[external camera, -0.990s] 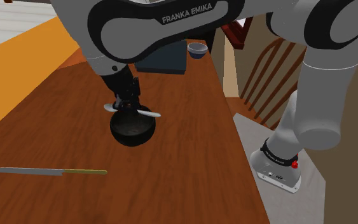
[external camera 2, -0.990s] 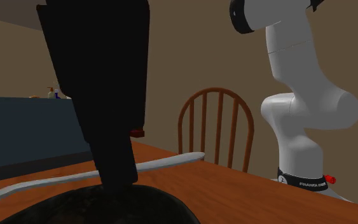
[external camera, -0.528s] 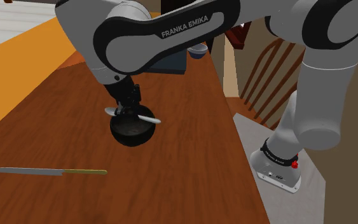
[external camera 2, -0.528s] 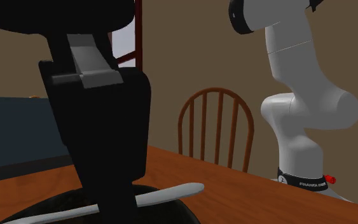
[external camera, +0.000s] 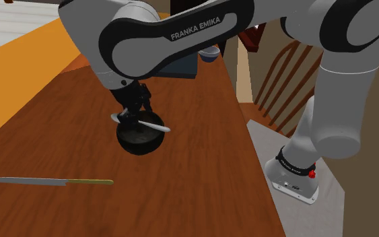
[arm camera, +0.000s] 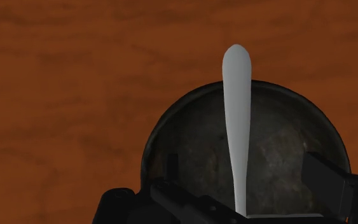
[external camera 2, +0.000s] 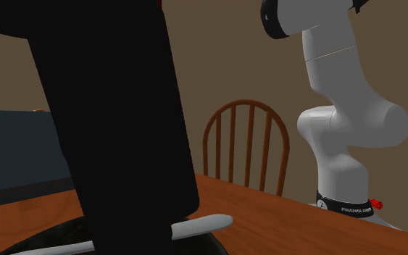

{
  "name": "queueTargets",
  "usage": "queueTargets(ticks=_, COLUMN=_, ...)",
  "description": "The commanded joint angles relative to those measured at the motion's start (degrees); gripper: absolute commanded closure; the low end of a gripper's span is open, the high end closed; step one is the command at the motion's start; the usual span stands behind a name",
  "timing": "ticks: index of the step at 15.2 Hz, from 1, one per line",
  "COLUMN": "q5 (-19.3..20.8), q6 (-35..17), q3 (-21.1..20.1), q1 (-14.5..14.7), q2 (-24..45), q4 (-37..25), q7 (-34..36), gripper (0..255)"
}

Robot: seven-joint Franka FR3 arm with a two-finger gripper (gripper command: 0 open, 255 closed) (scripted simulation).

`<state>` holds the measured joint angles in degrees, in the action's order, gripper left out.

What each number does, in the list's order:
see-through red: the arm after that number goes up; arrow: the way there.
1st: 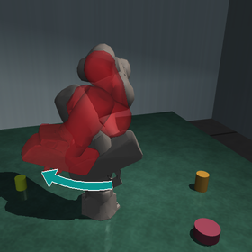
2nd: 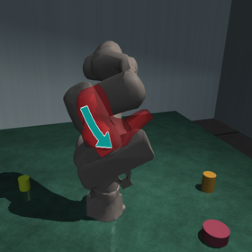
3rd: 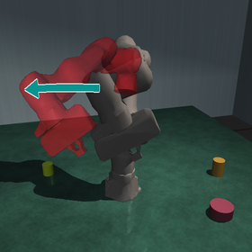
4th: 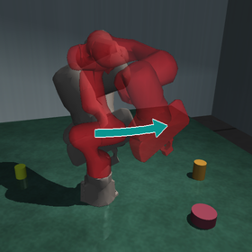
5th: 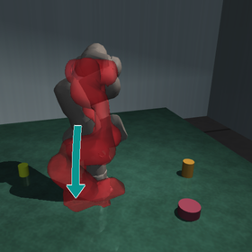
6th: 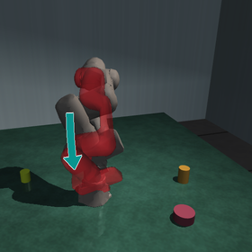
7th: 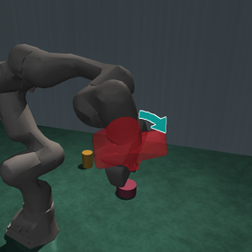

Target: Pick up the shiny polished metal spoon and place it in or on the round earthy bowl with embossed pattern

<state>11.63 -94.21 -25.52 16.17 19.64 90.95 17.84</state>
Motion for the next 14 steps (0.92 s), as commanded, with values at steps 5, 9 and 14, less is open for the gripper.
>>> queueTargets(ticks=5, q5=0.34, q6=6.28, q3=-0.17, q1=1.16, q2=1.47, q4=-7.67, q7=-0.04, gripper=0)
queueTargets(ticks=9, q5=0.5, q6=8.02, q3=-0.2, q1=1.55, q2=2.03, q4=-9.93, q7=-0.04, gripper=0)
queueTargets(ticks=14, q5=0.5, q6=8.02, q3=-0.2, q1=1.55, q2=2.04, q4=-9.94, q7=-0.04, gripper=0)
